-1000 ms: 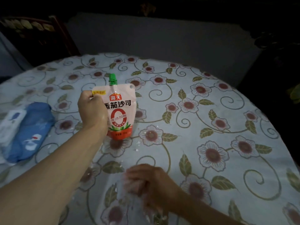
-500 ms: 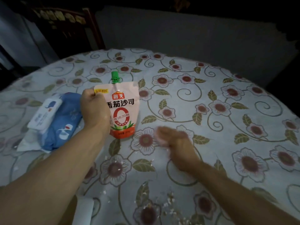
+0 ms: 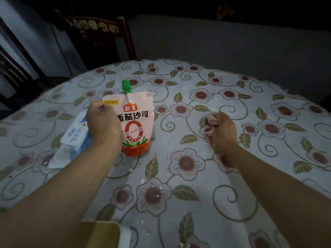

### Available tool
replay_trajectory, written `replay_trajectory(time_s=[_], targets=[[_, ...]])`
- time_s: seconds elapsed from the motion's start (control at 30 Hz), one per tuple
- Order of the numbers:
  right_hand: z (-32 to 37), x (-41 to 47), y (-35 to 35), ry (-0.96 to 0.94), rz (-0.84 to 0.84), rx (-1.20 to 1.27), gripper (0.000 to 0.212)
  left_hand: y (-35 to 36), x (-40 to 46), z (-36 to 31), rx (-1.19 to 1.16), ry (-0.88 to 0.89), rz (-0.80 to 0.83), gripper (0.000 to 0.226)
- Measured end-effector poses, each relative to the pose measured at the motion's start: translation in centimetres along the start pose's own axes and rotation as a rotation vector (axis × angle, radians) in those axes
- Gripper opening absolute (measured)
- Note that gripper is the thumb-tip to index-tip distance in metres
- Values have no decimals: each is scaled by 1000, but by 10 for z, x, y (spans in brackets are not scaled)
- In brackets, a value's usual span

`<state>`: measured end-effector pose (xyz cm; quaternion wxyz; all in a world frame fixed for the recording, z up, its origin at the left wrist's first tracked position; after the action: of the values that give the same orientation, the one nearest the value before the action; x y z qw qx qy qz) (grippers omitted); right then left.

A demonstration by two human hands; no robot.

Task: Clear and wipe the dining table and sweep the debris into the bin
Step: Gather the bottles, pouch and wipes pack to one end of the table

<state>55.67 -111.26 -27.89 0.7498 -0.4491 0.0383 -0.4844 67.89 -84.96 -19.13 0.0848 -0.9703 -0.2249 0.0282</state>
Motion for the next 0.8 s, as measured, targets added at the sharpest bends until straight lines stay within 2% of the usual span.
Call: replay_trajectory(time_s=[0.07,0.23,0.37,0.53,0.63,0.73,0.8], targets=[[-8,9,23,28,51,-126,36,-1,8,1,-11,2,1,23],[29,13,62,-162,184,-87,53,-7,23,4,-22,10,-5,26],[61,16,86,-267,279,-22,51,-11,31,3,-57,13,-6,26],[84,14,103,-365,276,77,44,-16,36,1,-64,51,9,25],[91,7,98,-509,323,200,52,-16,34,1,-60,64,21,25],[102,-11,91,-592,362,246,36,-18,28,3,-60,56,5,28],[105,-35,88,-595,392,221,37,-20,23,5,-54,38,-18,28]])
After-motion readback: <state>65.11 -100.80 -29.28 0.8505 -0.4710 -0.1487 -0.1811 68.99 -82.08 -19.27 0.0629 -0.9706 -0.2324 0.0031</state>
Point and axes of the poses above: each hand's wrist, its own x-axis towards the middle knuckle, its own y-axis out of the palm, z = x × y, the point moved 3 cm from there along x, towards the middle knuckle, and after that the axes turned 15 degrees about -z, right-handed, at the moved point
